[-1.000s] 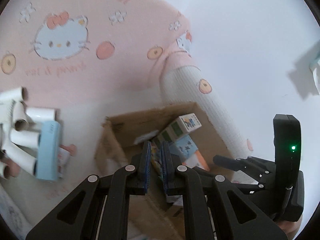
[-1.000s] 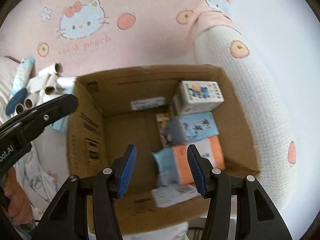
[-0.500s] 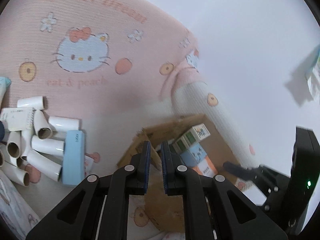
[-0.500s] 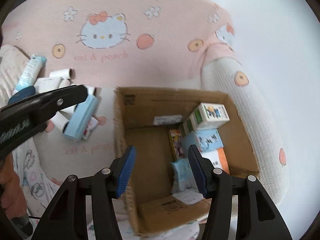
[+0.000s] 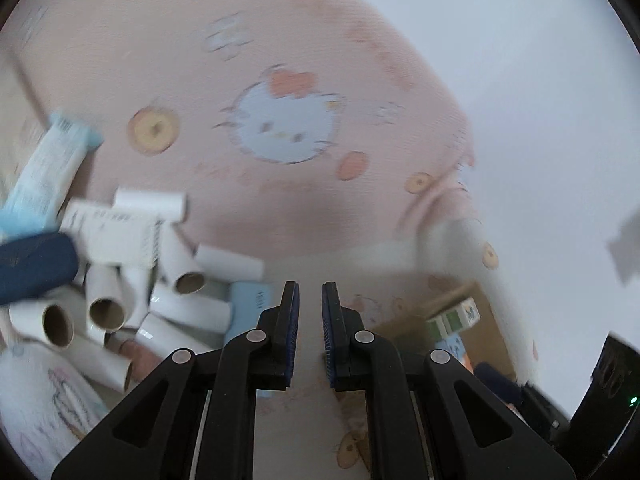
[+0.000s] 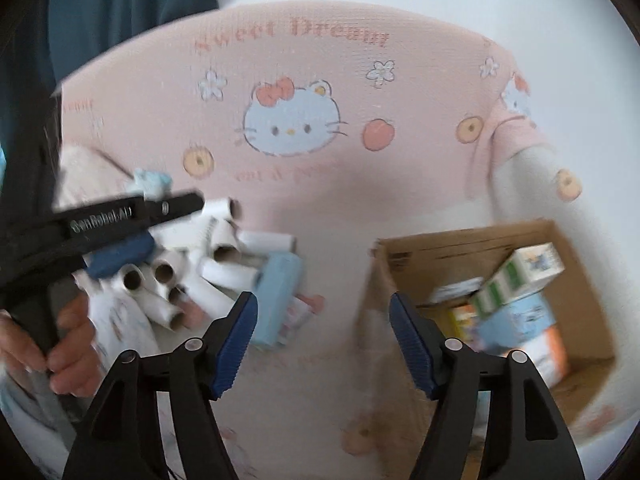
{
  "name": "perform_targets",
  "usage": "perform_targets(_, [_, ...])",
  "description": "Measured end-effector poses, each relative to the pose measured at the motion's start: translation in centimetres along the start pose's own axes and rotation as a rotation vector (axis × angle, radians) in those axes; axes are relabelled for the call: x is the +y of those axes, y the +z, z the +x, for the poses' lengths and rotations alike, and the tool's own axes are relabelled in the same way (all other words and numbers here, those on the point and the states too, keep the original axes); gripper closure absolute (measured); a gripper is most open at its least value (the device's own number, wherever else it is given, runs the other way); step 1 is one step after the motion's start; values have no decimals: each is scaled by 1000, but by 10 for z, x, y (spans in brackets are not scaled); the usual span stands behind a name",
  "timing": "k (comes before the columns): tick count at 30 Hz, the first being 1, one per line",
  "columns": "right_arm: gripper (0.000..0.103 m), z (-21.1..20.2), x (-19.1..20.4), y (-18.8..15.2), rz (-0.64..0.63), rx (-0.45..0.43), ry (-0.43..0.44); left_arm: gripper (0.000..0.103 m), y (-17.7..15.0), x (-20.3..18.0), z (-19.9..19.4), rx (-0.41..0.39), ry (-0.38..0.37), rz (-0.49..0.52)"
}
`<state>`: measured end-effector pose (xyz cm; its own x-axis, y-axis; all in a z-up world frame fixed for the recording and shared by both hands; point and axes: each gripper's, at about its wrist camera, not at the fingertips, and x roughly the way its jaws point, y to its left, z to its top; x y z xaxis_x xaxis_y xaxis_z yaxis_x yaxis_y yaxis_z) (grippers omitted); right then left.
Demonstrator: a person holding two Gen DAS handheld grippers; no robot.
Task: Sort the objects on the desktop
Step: 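Raise the left tool out of the box and move it back over the pile, then lower the open left tool around the blue denim pencil case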
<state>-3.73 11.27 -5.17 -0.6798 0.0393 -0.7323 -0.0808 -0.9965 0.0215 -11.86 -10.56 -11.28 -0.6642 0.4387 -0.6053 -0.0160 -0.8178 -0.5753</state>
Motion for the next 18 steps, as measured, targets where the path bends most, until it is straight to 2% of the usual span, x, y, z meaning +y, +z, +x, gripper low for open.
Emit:
perform_targets(3, [30, 13, 3, -10, 57, -29, 7, 92, 1, 25, 4, 31, 17, -59])
perform_targets(5, [29, 21, 8, -17, 82, -62, 54, 92, 3, 33, 1, 20, 49, -60])
perform_targets(10, [26, 42, 41, -25, 19, -70, 55, 87, 16, 65, -24, -37, 144, -81])
perform_targets(15, [26, 65, 77, -15, -3, -26, 213, 73, 25, 108, -54, -65, 240, -125])
perform_targets(18, [26, 83, 97, -8, -20, 8, 291, 70, 28, 136, -70, -69, 240, -199])
